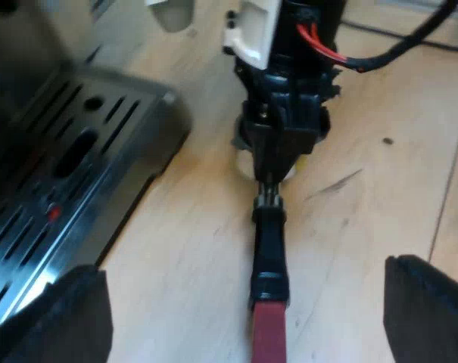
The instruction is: Put the handle in the coffee machine
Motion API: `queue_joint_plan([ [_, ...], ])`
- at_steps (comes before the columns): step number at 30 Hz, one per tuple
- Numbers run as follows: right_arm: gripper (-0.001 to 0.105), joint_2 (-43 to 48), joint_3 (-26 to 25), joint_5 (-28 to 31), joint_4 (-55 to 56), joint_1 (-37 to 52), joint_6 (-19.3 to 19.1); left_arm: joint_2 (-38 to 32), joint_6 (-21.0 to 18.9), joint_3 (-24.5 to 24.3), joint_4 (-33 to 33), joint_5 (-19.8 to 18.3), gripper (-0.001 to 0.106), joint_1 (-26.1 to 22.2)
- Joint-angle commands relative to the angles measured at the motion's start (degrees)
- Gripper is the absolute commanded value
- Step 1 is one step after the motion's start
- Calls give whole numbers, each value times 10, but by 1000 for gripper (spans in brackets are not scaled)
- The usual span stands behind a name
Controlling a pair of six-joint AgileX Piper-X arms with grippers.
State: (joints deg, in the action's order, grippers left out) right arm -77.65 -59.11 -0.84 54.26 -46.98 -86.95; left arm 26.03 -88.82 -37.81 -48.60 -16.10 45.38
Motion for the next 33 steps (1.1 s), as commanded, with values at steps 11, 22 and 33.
queue_joint_plan([
  [11,0,66,-42,-7,115,2,22,23,34,75,69,-65,74,3],
  [22,0,66,-104,-9,155,2,19,135,49,75,134,-82,74,3],
  [33,0,66,-109,-30,169,2,19,204,50,75,172,-82,74,3],
])
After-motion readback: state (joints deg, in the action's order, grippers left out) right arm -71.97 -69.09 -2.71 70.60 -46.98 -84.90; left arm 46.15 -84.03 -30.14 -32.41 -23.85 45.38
